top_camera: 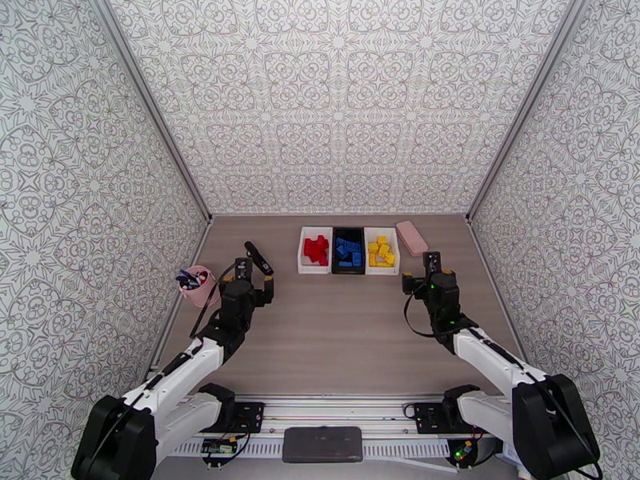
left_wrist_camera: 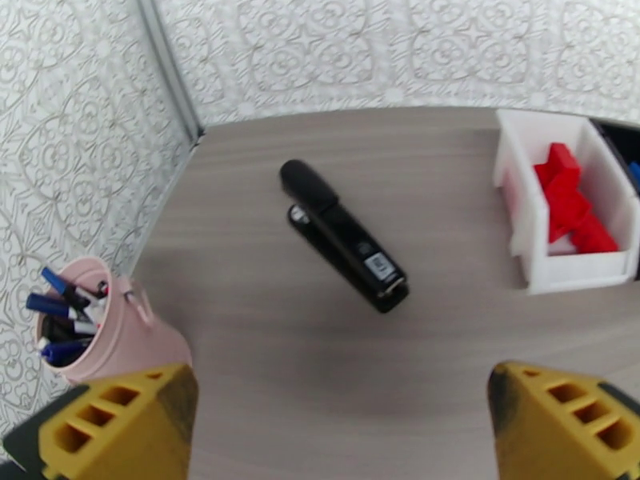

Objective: Sort the legos into containers by color

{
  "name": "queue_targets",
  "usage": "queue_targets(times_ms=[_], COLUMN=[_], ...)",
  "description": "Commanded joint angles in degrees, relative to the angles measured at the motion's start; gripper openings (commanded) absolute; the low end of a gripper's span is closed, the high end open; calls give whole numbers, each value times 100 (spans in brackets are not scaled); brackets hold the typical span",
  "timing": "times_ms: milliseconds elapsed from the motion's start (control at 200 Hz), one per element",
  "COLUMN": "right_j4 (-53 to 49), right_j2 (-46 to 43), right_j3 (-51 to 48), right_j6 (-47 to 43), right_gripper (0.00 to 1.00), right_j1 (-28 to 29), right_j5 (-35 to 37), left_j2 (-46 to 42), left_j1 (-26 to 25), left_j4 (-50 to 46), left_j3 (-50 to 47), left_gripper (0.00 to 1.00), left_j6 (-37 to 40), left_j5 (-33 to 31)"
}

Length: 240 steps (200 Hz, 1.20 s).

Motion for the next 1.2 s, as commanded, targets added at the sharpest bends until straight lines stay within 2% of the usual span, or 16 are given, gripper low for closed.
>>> queue_targets(times_ms=[0, 100, 230, 310, 400, 650, 705, 765, 825, 910, 1085, 1195], right_j4=[816, 1249, 1629, 1791, 1892, 2245, 2326, 2489, 2640, 2647, 2635, 2632], right_j2=[229, 434, 674, 805, 934, 1400, 1560, 1745, 1917, 1940, 1966, 1974], right_j3=[-201, -300, -350, -367, -353, -247, -227, -231, -253, -251, -227, -222], right_j6=[-46, 31, 76, 95, 106, 56, 67, 61, 27, 33, 48, 52], right_gripper=[100, 100, 100, 100, 99, 99, 100, 100, 100, 100, 99, 99], right_j1=[-202, -351, -483, -550, -614, -829, -862, -887, -896, -909, -957, -973], right_j5=[33, -96, -309, -370, -456, -848, -940, -1046, -1134, -1165, -1254, -1282], left_j2=[-37, 37, 65, 215, 483, 1400, 1475, 1621, 1933, 2390, 2901, 2872], left_j1=[135, 447, 955, 1402, 1622, 1837, 1930, 1967, 1994, 1925, 1802, 2041], left_j4=[805, 1180, 1884, 2534, 2905, 3499, 3201, 3296, 3898, 4095, 4023, 3545], left_j3=[-276, -572, -974, -1228, -1259, -922, -728, -667, -753, -642, -349, -157], left_gripper=[100, 100, 100, 99, 100, 100, 100, 100, 100, 100, 100, 100], left_j6=[436, 452, 402, 290, 272, 470, 354, 233, 174, 277, 346, 167], left_j5=[-468, -375, 277, 952, 1234, 1701, 1901, 1961, 2070, 2114, 1845, 2232])
